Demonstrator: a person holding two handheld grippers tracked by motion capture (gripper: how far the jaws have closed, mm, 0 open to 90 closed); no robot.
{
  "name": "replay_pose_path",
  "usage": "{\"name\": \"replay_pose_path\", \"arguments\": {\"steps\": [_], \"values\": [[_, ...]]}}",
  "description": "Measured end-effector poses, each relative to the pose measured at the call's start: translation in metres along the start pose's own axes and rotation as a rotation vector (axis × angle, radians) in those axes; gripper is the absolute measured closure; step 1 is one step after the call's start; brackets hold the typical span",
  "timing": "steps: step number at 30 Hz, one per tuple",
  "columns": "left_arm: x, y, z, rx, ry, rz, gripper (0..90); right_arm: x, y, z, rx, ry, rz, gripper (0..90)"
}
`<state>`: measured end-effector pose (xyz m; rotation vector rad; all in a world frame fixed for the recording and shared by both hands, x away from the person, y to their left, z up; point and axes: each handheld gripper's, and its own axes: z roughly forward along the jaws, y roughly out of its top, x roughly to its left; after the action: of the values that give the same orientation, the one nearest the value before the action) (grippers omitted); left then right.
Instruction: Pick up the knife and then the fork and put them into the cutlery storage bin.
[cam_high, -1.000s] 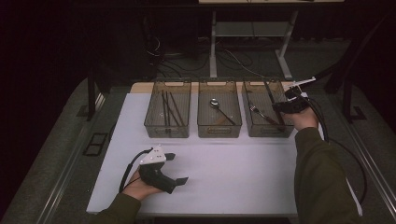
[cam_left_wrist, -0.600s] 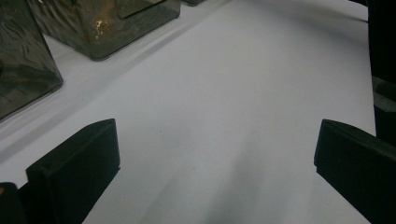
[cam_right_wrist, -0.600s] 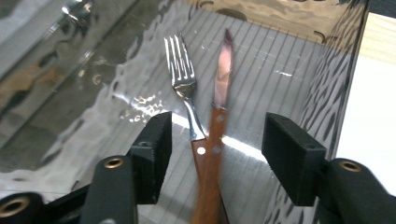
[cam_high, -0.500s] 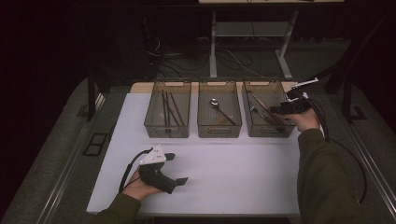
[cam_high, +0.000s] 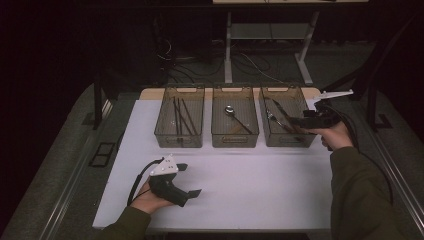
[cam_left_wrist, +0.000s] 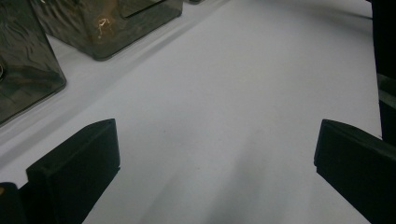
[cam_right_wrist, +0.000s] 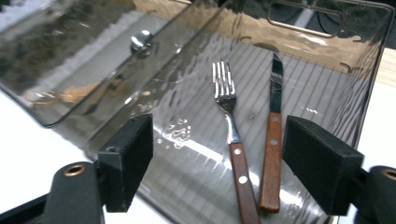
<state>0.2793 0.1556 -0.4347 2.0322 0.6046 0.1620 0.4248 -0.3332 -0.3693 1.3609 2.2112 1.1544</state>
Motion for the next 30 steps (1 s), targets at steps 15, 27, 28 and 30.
{"name": "replay_pose_path", "arguments": {"steps": [15, 27, 28, 30], "values": [[0.002, -0.001, -0.003, 0.009, 0.005, 0.003, 0.0, 0.028, -0.040, -0.027, -0.091, 0.062, -0.047, 19.0], [0.002, -0.002, -0.004, 0.010, 0.010, 0.000, 0.0, 0.057, -0.071, -0.035, -0.088, 0.076, -0.090, 16.6], [0.003, -0.002, -0.005, 0.011, 0.009, 0.002, 0.0, 0.059, -0.074, -0.035, -0.093, 0.079, -0.088, 16.5], [0.003, -0.002, -0.005, 0.014, 0.008, 0.002, 0.0, 0.062, -0.080, -0.035, -0.095, 0.087, -0.085, 16.5]]}}
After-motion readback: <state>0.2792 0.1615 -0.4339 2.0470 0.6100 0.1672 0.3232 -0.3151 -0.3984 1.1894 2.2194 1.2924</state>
